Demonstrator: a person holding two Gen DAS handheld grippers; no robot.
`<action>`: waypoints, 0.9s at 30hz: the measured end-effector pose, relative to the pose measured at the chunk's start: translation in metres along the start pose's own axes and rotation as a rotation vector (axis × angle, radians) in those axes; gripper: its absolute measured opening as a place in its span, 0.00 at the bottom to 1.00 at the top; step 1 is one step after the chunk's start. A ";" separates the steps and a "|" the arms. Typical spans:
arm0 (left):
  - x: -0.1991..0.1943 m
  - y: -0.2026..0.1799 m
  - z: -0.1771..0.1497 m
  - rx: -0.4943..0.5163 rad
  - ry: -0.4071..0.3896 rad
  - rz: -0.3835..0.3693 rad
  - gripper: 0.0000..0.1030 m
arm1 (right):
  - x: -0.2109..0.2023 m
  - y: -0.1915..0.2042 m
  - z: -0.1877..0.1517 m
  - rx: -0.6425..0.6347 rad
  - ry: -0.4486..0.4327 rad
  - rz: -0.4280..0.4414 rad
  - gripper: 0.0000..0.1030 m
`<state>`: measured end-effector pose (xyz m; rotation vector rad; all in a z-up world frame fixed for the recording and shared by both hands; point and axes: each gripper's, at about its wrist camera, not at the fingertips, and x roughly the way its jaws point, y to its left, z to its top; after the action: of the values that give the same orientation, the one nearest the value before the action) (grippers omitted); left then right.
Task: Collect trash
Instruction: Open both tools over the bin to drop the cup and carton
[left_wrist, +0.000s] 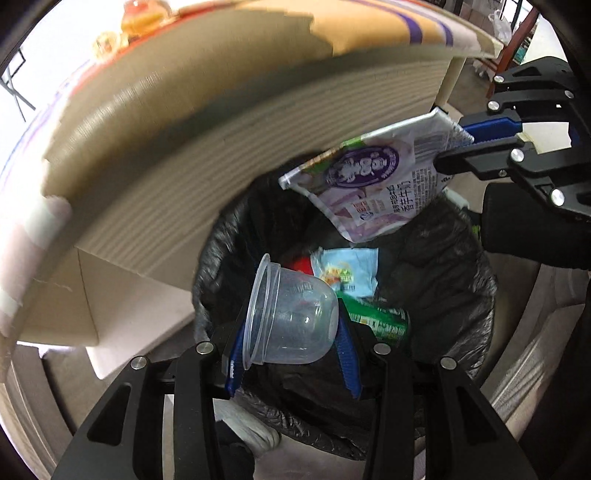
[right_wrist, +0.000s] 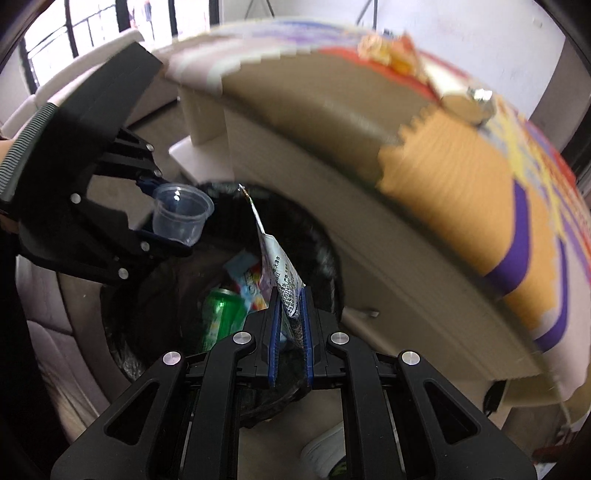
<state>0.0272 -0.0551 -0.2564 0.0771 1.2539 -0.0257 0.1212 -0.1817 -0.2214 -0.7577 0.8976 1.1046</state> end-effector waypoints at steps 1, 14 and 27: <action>0.003 -0.001 0.000 0.004 0.007 0.002 0.43 | 0.006 0.001 -0.001 0.003 0.024 -0.004 0.11; 0.012 -0.006 0.002 0.019 0.044 0.012 0.44 | 0.034 0.009 -0.006 0.024 0.170 0.018 0.26; -0.003 0.002 0.011 0.000 0.009 0.019 0.52 | 0.026 0.005 0.000 0.015 0.135 -0.016 0.31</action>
<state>0.0367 -0.0542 -0.2501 0.0891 1.2618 -0.0092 0.1216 -0.1695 -0.2454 -0.8331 1.0104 1.0413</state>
